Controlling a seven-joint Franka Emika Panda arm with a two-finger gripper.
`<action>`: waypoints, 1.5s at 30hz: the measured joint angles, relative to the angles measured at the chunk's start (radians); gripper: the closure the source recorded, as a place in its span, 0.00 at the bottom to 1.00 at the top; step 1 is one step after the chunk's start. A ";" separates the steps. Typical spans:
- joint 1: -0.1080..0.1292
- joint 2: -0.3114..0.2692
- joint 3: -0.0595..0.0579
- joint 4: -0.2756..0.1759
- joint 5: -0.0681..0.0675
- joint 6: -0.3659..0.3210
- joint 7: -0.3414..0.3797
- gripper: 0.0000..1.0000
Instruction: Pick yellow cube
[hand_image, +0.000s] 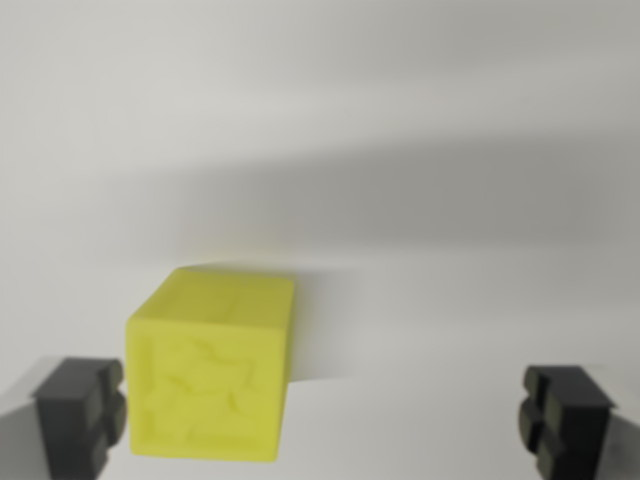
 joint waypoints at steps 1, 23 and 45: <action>0.007 0.005 0.000 -0.002 -0.001 0.007 0.009 0.00; 0.148 0.122 -0.001 -0.021 -0.019 0.141 0.184 0.00; 0.147 0.254 -0.002 0.009 -0.029 0.242 0.194 0.00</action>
